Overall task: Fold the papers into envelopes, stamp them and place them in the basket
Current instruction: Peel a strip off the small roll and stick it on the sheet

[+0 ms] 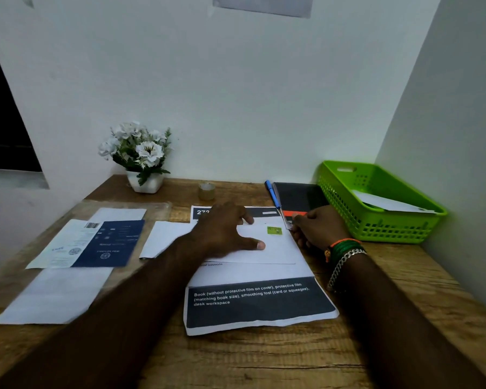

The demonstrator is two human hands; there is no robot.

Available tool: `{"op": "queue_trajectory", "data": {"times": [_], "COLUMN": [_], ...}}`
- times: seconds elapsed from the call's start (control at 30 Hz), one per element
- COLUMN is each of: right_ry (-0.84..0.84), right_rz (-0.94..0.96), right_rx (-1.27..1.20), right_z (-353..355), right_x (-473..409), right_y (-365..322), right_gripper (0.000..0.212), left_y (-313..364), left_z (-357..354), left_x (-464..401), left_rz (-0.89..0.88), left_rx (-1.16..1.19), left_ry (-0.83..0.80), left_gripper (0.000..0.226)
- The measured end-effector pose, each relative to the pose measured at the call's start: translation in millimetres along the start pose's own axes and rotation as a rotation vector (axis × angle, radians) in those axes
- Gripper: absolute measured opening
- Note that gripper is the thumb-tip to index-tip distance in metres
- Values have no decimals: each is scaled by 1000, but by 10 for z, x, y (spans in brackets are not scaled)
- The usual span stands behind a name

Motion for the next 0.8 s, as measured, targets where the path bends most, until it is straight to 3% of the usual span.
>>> {"op": "queue_trajectory", "data": {"times": [0.13, 0.23, 0.33, 0.43, 0.63, 0.7, 0.8], "right_ry": [-30, -87, -234, -336, -381, -348, -323], "right_rz": [66, 155, 214, 216, 217, 209, 176], "right_rx": [65, 123, 55, -48, -179, -244, -357], "right_z": [-24, -57, -126, -150, -112, -74, -28], "right_x": [22, 77, 188, 274, 327, 292, 205], "right_y": [-59, -150, -234, -270, -349, -348, -320], "right_gripper": [39, 41, 28, 12, 11, 20, 28], "left_y": [-52, -51, -39, -23, -25, -51, -303], "left_z": [4, 51, 109, 160, 318, 546, 976], "left_x": [-1, -4, 2, 7, 0, 24, 202], "left_rz": [18, -10, -31, -47, -32, 1, 204], "left_rx": [111, 169, 168, 154, -9, -120, -161], "left_ry": [25, 105, 159, 191, 184, 246, 460], "left_gripper": [62, 40, 13, 5, 19, 28, 51]}}
Point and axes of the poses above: each hand's wrist, its own x-axis away from the middle knuckle, its own z-axis out of the back of the hand, y = z × x, the point moved 7 cm from there along -x, towards the middle knuckle, and after that the axes turned 11 degrees about -z, right-handed, at the moved point
